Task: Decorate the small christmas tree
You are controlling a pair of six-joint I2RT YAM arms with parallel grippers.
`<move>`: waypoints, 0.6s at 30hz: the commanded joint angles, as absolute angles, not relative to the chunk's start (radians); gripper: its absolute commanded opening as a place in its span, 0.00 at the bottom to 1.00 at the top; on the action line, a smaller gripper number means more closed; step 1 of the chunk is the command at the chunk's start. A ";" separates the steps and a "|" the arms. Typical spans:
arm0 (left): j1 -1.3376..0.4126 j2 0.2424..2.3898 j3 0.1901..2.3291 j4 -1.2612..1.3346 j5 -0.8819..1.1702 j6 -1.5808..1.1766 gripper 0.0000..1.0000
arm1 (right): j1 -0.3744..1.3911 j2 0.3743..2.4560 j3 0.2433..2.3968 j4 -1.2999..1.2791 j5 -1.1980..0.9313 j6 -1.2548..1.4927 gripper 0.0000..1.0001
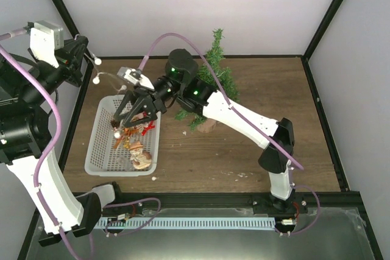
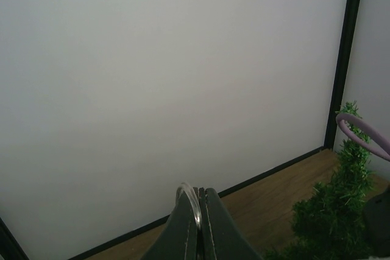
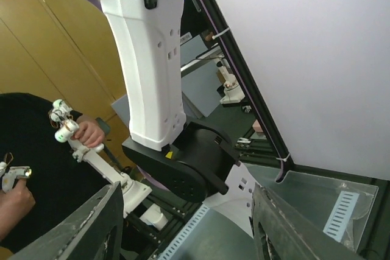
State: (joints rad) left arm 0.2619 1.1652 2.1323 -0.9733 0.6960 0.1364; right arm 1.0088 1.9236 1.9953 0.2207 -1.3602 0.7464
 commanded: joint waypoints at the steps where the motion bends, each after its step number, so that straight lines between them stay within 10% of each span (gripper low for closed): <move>1: 0.265 1.159 2.141 -0.975 0.682 0.152 0.00 | 0.994 1.860 1.998 0.365 -1.393 0.861 0.50; 6: 0.265 1.153 2.144 -0.980 0.683 0.157 0.00 | 0.971 1.846 1.933 0.694 -1.397 1.122 0.51; 12: 0.265 1.154 2.182 -1.002 0.687 0.174 0.00 | 0.973 1.866 2.183 -0.327 -1.022 0.427 0.59; 18: 0.265 1.139 2.164 -1.005 0.695 0.177 0.00 | 0.973 1.852 2.154 -0.559 -0.593 0.250 0.61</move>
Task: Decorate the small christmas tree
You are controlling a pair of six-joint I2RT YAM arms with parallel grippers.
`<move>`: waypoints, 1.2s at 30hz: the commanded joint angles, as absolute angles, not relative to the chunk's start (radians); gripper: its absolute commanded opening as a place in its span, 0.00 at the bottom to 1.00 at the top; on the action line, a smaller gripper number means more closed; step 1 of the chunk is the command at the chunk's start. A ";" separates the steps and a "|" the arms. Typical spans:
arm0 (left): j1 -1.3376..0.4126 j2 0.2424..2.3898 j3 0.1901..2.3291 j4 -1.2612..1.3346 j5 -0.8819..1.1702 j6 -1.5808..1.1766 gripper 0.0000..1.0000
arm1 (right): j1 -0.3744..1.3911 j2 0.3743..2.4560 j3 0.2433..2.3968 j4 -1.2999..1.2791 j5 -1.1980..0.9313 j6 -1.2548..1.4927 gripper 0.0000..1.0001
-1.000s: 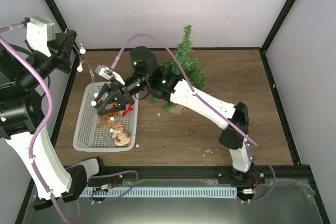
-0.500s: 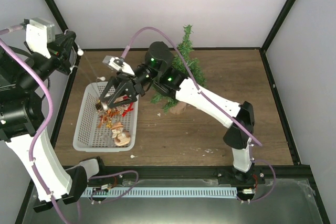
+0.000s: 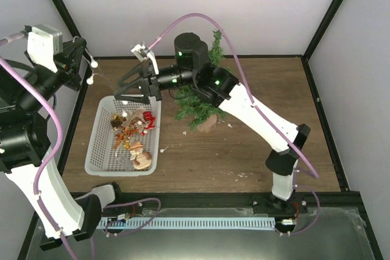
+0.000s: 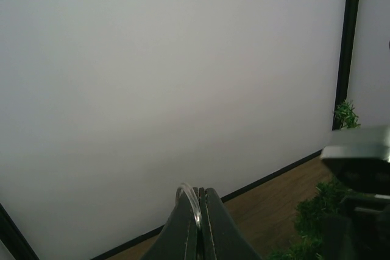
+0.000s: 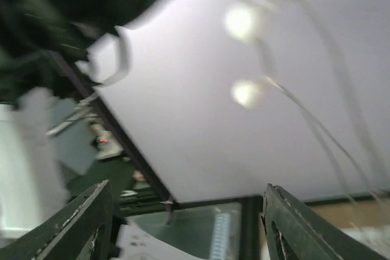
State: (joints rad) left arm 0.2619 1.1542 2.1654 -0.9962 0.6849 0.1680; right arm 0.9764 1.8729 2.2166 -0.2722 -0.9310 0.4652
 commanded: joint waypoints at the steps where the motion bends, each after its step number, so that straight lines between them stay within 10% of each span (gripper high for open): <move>1: 0.265 1.136 2.162 -1.005 0.699 0.175 0.00 | 0.971 1.836 2.109 -0.540 -0.563 0.242 0.62; 36: 0.261 1.141 2.203 -1.057 0.723 0.196 0.00 | 0.940 1.967 1.858 -0.065 -0.984 0.369 0.68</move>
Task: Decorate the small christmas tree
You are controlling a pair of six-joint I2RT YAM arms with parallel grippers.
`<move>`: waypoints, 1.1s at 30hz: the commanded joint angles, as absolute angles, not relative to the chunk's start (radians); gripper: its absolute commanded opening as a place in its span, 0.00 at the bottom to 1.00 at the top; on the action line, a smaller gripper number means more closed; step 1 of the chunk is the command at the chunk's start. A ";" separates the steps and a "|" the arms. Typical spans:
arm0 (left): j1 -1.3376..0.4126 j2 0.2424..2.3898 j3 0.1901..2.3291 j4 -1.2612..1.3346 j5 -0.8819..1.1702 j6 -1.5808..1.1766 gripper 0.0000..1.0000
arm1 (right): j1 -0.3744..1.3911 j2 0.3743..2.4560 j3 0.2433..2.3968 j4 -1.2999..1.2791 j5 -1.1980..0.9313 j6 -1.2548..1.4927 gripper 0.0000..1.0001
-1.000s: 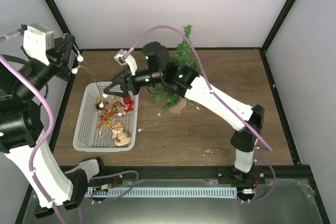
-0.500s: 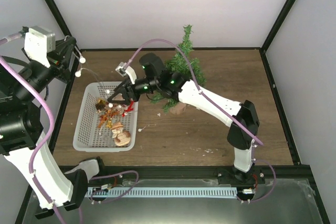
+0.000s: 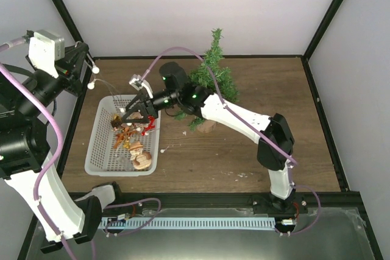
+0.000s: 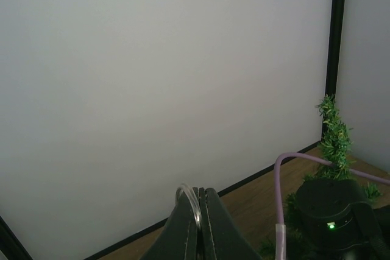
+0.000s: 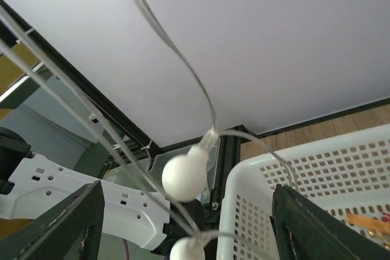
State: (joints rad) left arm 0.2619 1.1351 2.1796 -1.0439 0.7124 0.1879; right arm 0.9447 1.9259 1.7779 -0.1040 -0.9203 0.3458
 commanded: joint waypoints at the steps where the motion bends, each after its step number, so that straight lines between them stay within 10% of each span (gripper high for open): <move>1: 0.260 1.143 2.205 -1.059 0.724 0.195 0.00 | 0.940 1.974 1.867 -0.064 -0.993 0.374 0.68; 33: 0.259 1.143 2.132 -1.030 0.708 0.191 0.00 | 1.009 1.937 1.990 -0.129 -1.180 0.400 0.59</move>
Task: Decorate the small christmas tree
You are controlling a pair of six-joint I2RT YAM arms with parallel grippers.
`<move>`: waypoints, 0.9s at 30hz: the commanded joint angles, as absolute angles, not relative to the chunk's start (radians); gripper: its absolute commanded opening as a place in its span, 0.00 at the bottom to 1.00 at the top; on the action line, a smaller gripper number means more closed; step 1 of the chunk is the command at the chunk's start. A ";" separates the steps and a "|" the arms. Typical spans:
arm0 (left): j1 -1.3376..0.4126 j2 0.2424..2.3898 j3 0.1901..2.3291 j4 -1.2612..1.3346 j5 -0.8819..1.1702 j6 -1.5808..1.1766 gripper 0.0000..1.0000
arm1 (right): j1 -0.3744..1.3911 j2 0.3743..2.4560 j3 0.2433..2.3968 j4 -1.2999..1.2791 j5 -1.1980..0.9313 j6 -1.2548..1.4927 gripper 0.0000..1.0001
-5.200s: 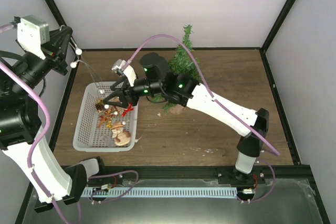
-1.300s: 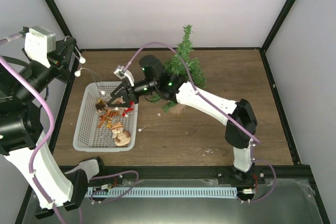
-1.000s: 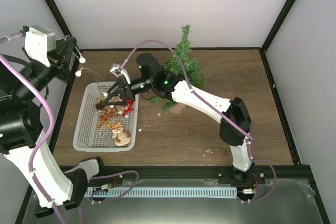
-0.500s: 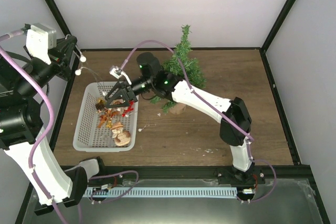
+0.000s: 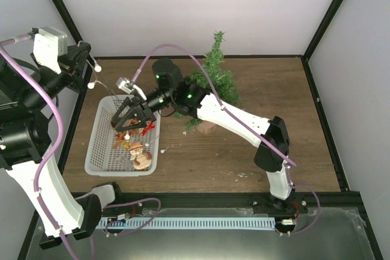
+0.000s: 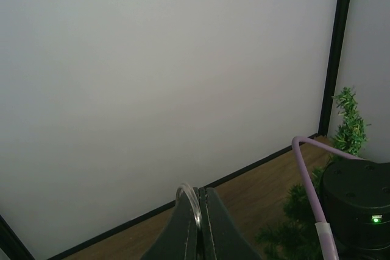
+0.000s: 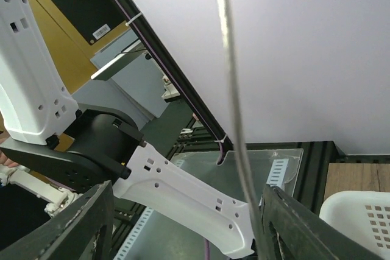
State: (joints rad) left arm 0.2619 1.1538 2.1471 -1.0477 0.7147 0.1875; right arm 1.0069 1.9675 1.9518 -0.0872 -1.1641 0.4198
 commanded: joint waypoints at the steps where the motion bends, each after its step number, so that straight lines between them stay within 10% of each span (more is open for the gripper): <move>1: 0.259 1.143 2.126 -1.029 0.705 0.192 0.00 | 1.010 1.934 1.992 -0.132 -1.182 0.399 0.57; 27: 0.259 1.232 2.084 -1.038 0.685 0.223 0.00 | 1.066 1.759 2.204 -0.167 -1.106 0.564 0.16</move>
State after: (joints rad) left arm 0.2611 1.2232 2.0972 -1.0416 0.6506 0.1970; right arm 1.0382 1.7634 2.1658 -0.2108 -1.1622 0.4683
